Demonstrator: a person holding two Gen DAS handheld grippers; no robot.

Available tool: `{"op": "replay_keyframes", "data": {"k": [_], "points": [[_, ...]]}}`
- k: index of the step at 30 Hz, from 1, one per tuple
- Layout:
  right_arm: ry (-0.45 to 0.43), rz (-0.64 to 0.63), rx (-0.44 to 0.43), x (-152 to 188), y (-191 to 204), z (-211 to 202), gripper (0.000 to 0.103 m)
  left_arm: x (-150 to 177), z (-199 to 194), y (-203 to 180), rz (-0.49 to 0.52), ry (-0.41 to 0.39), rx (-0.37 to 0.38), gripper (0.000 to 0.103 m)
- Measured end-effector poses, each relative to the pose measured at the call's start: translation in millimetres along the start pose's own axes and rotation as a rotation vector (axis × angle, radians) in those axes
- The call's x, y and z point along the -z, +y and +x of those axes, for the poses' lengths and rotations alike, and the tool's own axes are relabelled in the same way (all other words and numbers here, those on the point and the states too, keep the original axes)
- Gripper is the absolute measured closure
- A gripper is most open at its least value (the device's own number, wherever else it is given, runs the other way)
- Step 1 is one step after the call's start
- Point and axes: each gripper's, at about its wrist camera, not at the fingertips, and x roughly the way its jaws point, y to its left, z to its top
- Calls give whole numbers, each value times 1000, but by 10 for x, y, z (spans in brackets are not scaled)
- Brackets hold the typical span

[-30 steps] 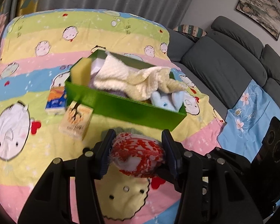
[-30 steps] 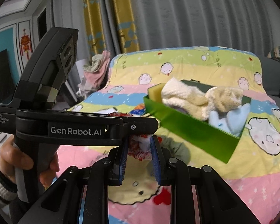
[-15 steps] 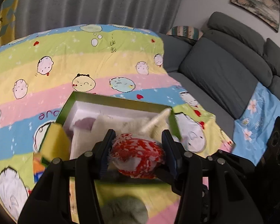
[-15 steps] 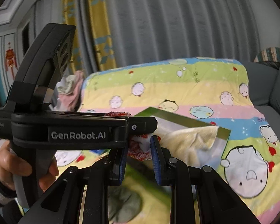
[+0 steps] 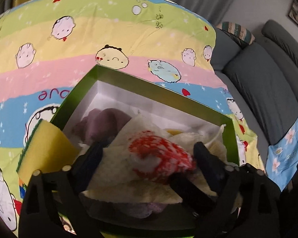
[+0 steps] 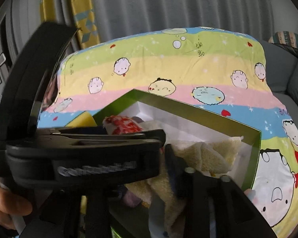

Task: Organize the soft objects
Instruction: 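Lower the red-white ball into the green box and open the left gripper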

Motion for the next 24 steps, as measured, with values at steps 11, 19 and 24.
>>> {"op": "replay_keyframes", "data": {"k": [11, 19, 24], "points": [[-87, 10, 35, 240, 115, -724, 39, 242, -945, 325, -102, -118, 88, 1], [-117, 74, -75, 758, 213, -1168, 38, 840, -1357, 670, -133, -114, 11, 1], [-66, 108, -148, 1060, 246, -1046, 37, 1363, -1401, 803, -146, -80, 2, 1]]}}
